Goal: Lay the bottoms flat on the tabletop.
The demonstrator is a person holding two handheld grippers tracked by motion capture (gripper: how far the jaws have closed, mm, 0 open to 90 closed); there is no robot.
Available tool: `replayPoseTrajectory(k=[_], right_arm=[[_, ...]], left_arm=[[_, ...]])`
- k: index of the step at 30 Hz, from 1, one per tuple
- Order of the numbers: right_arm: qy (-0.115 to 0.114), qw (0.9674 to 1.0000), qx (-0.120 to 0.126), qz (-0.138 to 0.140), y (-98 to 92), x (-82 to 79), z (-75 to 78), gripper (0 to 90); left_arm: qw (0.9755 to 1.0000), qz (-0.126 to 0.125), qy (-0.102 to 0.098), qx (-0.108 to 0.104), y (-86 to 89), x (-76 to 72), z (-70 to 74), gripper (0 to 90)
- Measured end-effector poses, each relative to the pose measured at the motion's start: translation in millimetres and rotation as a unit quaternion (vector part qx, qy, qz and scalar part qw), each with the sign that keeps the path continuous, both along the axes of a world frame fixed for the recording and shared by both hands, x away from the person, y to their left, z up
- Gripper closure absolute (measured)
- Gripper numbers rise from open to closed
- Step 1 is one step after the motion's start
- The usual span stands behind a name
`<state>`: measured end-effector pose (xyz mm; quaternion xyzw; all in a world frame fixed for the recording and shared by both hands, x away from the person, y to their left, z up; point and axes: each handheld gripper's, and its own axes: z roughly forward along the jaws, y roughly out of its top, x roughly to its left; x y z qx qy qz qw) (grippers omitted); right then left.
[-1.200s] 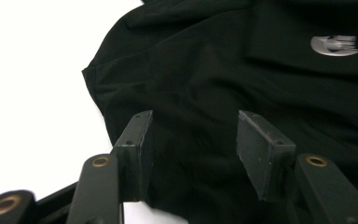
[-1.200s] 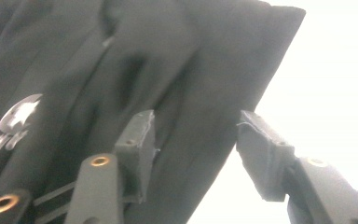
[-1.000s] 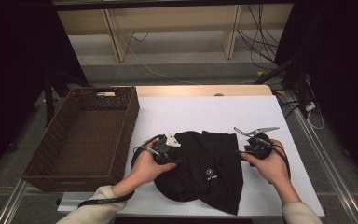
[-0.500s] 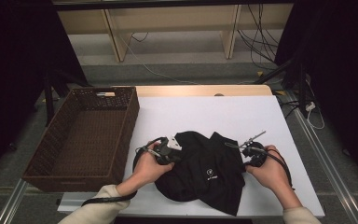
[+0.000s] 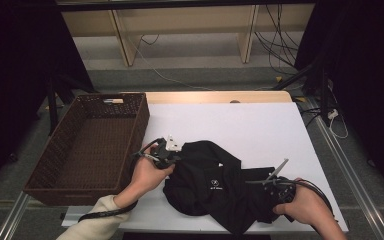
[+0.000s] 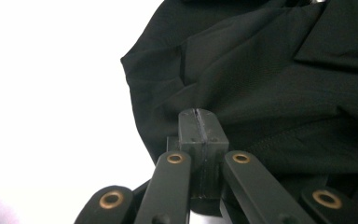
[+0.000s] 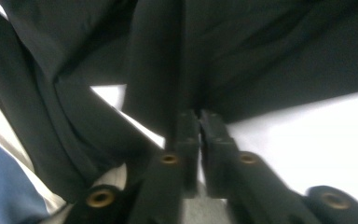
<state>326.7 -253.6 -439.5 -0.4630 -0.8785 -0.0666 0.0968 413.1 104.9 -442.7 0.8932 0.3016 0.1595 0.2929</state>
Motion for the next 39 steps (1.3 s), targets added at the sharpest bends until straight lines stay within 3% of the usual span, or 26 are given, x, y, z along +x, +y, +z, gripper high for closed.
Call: replayPoseTrajectory(k=[2, 3, 5, 6, 7, 9, 12, 15, 18, 22, 25, 30, 33, 39], right_arm=[[-0.062, 0.9977, 0.008, -0.026, -1.1, 5.6, 9.7, 71.8], [-0.106, 0.9934, 0.019, -0.040, -1.6, 9.0, 14.7, 69.6], [-0.186, 0.9799, 0.047, -0.056, -0.9, 16.5, 23.0, 64.1], [-0.215, 0.9722, 0.068, -0.062, 1.4, 20.1, 24.5, 63.6], [-0.228, 0.9668, 0.092, -0.069, 6.4, 24.3, 23.3, 64.2], [-0.229, 0.9654, 0.110, -0.060, 17.0, 30.1, 15.9, 63.1], [-0.215, 0.9676, 0.120, -0.057, 33.6, 39.6, -1.6, 61.5], [-0.206, 0.9696, 0.118, -0.061, 41.7, 46.0, -13.4, 59.7], [-0.212, 0.9672, 0.122, -0.068, 45.0, 48.2, -17.5, 60.7], [-0.228, 0.9640, 0.119, -0.066, 49.3, 48.6, -19.7, 69.6], [-0.228, 0.9648, 0.116, -0.059, 51.2, 49.4, -20.8, 83.7], [-0.237, 0.9628, 0.113, -0.063, 47.1, 50.6, -11.4, 86.8], [-0.253, 0.9567, 0.120, -0.080, 39.1, 52.0, -2.9, 86.5], [-0.286, 0.9428, 0.123, -0.120, 14.7, 56.8, 14.6, 86.6]], left_arm=[[1.0000, 0.003, -0.002, 0.003, 1.2, 1.1, -0.2, 90.0], [1.0000, 0.003, -0.001, 0.004, 1.6, 1.6, 0.0, 90.0], [1.0000, 0.002, -0.002, 0.003, 1.2, 2.0, -0.2, 90.0], [1.0000, 0.000, -0.001, 0.003, 0.6, 1.9, -0.7, 90.0], [1.0000, 0.000, 0.000, 0.002, 0.3, 1.9, -1.0, 90.0], [1.0000, -0.001, 0.001, 0.002, -0.4, 1.9, -2.0, 90.0], [0.9999, 0.010, -0.003, -0.009, -0.5, 3.8, -2.9, 87.2], [0.9996, 0.026, 0.002, -0.010, -1.8, 8.9, -5.4, 67.4], [0.9993, 0.036, 0.013, 0.004, -4.7, 14.1, -12.7, 54.3], [0.9984, 0.039, 0.038, 0.013, -7.5, 19.6, -25.9, 51.0], [0.9977, 0.038, 0.057, 0.004, -7.6, 23.2, -32.2, 54.6], [0.9971, 0.021, 0.073, -0.004, -8.5, 23.7, -30.0, 75.2], [0.9980, 0.022, 0.058, -0.006, -8.5, 22.8, -26.8, 87.2], [0.9981, 0.039, 0.030, -0.037, -3.3, 22.4, -14.3, 88.5]])
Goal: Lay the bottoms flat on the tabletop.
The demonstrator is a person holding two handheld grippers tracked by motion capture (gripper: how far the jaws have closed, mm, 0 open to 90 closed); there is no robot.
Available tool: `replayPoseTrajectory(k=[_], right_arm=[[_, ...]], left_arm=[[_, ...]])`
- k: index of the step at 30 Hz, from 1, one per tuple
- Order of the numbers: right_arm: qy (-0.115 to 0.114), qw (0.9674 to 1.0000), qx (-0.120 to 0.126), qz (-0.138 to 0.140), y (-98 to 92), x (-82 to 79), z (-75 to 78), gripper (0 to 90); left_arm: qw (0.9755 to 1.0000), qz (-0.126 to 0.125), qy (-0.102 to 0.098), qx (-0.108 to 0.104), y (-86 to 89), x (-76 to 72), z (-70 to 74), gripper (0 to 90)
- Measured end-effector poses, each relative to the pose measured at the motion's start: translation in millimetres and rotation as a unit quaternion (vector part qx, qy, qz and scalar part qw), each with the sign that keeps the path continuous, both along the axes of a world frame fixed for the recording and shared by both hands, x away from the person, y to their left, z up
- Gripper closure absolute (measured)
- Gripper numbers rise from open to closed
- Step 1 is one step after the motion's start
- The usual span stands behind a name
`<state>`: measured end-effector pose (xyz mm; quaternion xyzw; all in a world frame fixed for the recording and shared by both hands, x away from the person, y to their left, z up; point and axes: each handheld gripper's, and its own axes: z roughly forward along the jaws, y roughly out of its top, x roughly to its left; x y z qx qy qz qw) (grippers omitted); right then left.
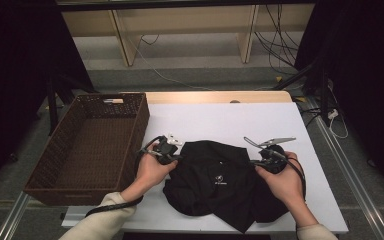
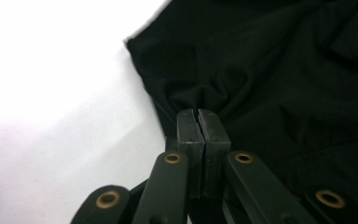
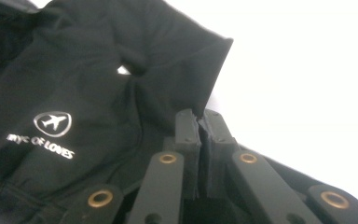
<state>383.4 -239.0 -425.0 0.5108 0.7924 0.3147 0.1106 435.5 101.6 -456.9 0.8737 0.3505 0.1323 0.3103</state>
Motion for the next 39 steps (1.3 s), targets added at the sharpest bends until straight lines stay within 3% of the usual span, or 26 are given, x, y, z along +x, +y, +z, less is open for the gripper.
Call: replayPoseTrajectory(k=[5, 13, 19, 20, 21, 22, 25, 30, 35, 39], right_arm=[[-0.017, 0.9993, 0.000, -0.033, -19.7, 9.3, 6.1, 86.8], [-0.040, 0.9962, -0.005, -0.077, -39.5, 28.1, 4.7, 87.0], [-0.079, 0.9918, 0.002, -0.100, -46.0, 41.0, 6.6, 86.3], [-0.086, 0.9911, -0.005, -0.102, -46.5, 43.6, 4.2, 85.4], [-0.088, 0.9904, -0.020, -0.104, -46.9, 46.2, 0.4, 78.9], [-0.085, 0.9900, -0.031, -0.109, -46.8, 48.5, -4.4, 73.3], [-0.071, 0.9911, -0.045, -0.103, -45.0, 48.5, -15.0, 68.0], [-0.049, 0.9948, -0.031, -0.084, -34.2, 47.6, -17.4, 57.8], [-0.028, 0.9966, -0.035, -0.070, -25.5, 52.0, -28.7, 54.8], [-0.020, 0.9964, -0.052, -0.063, -21.8, 54.8, -39.5, 60.3]], left_arm=[[0.9995, 0.012, -0.022, -0.020, 3.8, 2.4, 11.3, 88.7], [0.9974, 0.037, -0.041, -0.047, 5.7, 10.9, 17.8, 88.6], [0.9942, 0.066, -0.053, -0.067, 6.4, 16.6, 23.2, 87.6], [0.9943, 0.071, -0.053, -0.060, 5.9, 17.7, 22.3, 85.3], [0.9945, 0.075, -0.052, -0.053, 5.2, 18.8, 20.2, 80.6], [0.9949, 0.074, -0.050, -0.047, 5.0, 19.5, 17.7, 76.3], [0.9961, 0.071, -0.039, -0.033, 3.8, 19.7, 9.8, 68.9], [0.9968, 0.071, -0.029, -0.021, -0.8, 25.4, 1.9, 57.6], [0.9977, 0.064, -0.022, 0.003, -8.5, 31.8, -7.9, 55.6], [0.9976, 0.066, -0.016, 0.012, -14.1, 39.6, -13.7, 55.6]])
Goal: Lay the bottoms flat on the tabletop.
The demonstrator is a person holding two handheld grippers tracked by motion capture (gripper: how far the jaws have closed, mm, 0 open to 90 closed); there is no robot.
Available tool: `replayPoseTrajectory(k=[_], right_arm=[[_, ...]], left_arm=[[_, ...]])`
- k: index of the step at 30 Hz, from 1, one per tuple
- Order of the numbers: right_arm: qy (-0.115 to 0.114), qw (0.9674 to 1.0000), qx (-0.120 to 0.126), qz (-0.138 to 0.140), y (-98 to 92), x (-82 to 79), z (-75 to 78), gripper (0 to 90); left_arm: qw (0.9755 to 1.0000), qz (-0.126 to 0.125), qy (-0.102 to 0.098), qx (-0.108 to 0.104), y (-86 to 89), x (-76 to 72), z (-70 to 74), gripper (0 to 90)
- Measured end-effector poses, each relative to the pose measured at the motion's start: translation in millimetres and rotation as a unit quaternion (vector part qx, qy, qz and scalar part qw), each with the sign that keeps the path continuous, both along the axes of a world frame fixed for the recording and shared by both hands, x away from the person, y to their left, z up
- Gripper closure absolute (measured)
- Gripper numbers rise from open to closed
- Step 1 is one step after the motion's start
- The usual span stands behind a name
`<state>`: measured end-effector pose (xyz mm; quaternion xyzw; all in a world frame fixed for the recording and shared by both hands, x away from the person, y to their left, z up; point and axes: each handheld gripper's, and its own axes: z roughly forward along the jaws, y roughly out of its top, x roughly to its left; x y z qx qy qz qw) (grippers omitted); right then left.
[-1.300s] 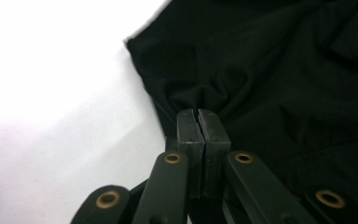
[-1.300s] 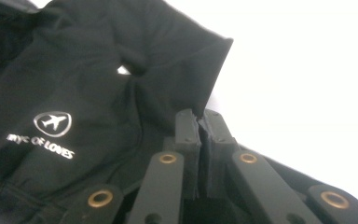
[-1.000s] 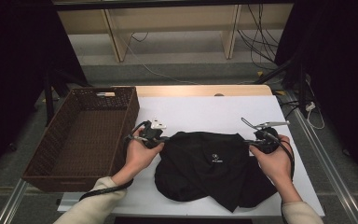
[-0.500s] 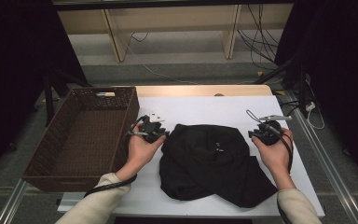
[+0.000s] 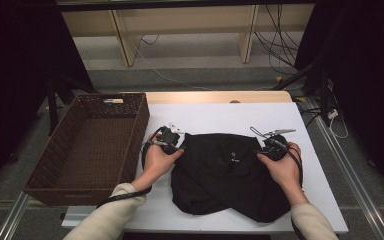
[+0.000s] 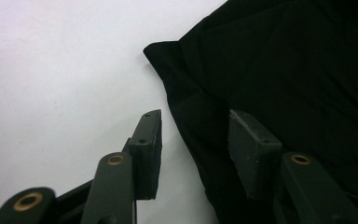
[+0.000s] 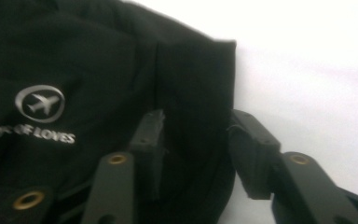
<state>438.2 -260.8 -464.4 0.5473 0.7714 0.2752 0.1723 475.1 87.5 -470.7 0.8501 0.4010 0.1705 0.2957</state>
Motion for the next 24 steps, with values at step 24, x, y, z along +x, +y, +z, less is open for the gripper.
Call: replayPoseTrajectory(k=[24], right_arm=[[-0.059, 0.9965, 0.000, -0.060, -15.4, 28.4, 29.2, 88.6]], left_arm=[[0.9965, 0.064, -0.040, -0.036, 6.9, 19.3, 27.7, 88.5]])
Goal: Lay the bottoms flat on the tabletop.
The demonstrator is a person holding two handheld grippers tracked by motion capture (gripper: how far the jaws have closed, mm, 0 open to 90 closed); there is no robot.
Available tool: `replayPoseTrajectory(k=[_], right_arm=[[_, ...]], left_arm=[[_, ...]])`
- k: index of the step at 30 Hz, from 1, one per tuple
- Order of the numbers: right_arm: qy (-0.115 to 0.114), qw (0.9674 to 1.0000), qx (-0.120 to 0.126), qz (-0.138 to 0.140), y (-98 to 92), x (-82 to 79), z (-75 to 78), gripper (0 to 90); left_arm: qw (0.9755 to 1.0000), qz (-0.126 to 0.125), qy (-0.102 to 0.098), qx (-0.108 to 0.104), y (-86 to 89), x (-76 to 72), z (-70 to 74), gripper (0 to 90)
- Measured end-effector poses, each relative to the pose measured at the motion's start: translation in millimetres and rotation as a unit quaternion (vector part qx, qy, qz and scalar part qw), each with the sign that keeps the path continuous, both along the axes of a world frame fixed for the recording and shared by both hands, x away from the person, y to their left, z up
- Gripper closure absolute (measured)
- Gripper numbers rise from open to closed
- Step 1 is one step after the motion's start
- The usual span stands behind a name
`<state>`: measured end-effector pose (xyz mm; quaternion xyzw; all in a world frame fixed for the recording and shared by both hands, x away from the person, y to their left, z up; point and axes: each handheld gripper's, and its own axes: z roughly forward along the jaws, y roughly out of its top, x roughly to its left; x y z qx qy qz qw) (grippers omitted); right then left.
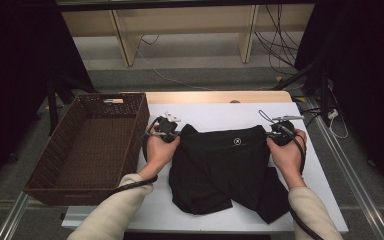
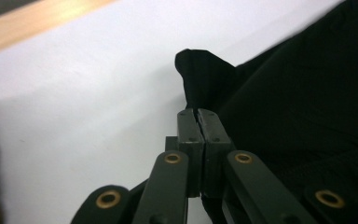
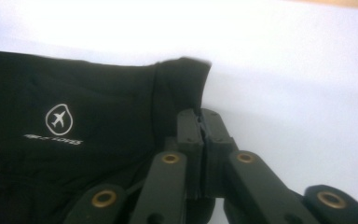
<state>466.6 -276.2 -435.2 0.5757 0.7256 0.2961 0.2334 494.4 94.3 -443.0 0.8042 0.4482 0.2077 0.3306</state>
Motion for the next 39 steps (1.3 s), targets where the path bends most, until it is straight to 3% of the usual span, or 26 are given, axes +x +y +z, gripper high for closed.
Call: replayPoseTrajectory(k=[3, 7, 9, 11, 15, 19, 22, 26, 30, 34, 37, 39], right_arm=[[0.006, 1.0000, 0.003, -0.003, -1.7, 7.3, 4.1, 88.9], [-0.004, 0.9999, 0.001, -0.011, -5.4, 15.5, 10.2, 89.0], [-0.010, 0.9999, -0.008, -0.009, -6.2, 18.9, 11.0, 88.2], [-0.017, 0.9997, -0.017, -0.007, -8.0, 21.8, 8.3, 80.3], [-0.001, 0.9997, -0.018, -0.016, -12.2, 17.3, -2.0, 71.5], [0.023, 0.9996, -0.008, -0.010, -13.7, 4.0, -11.5, 65.2], [0.034, 0.9991, 0.020, 0.017, -8.6, -14.6, -11.6, 62.4], [0.034, 0.9961, 0.039, 0.071, 5.4, -46.6, -8.7, 60.4], [0.039, 0.9926, 0.028, 0.112, 16.0, -70.1, -7.2, 59.3], [0.046, 0.9854, 0.027, 0.162, 26.7, -94.8, -6.9, 59.0], [0.060, 0.9711, 0.047, 0.226, 36.2, -115.5, -5.4, 59.4], [0.072, 0.9634, 0.043, 0.255, 42.3, -126.4, -6.2, 58.8]], left_arm=[[0.9999, 0.008, -0.006, -0.007, -0.1, 5.5, 5.6, 88.5], [0.9994, 0.028, -0.015, -0.016, 1.1, 13.6, 7.0, 87.2], [0.9993, 0.033, -0.017, -0.009, 1.2, 16.0, 4.7, 80.1], [0.9995, 0.029, -0.013, -0.003, 1.2, 15.7, 0.8, 73.1], [0.9999, 0.016, -0.004, -0.003, 1.5, 9.0, -6.9, 71.1], [0.9998, -0.017, 0.009, 0.006, -1.8, -2.8, -11.9, 67.7], [0.9985, -0.053, 0.013, 0.002, -5.7, -19.2, -14.2, 65.8], [0.9944, -0.103, 0.022, 0.009, -9.1, -42.6, -15.1, 65.5], [0.9895, -0.143, 0.020, 0.008, -13.5, -65.5, -12.0, 64.4], [0.9824, -0.185, 0.023, 0.011, -21.8, -87.7, -10.2, 60.9], [0.9777, -0.208, 0.021, 0.018, -25.9, -97.1, -9.0, 60.3], [0.9768, -0.213, 0.018, 0.020, -26.2, -99.3, -9.0, 60.3]])
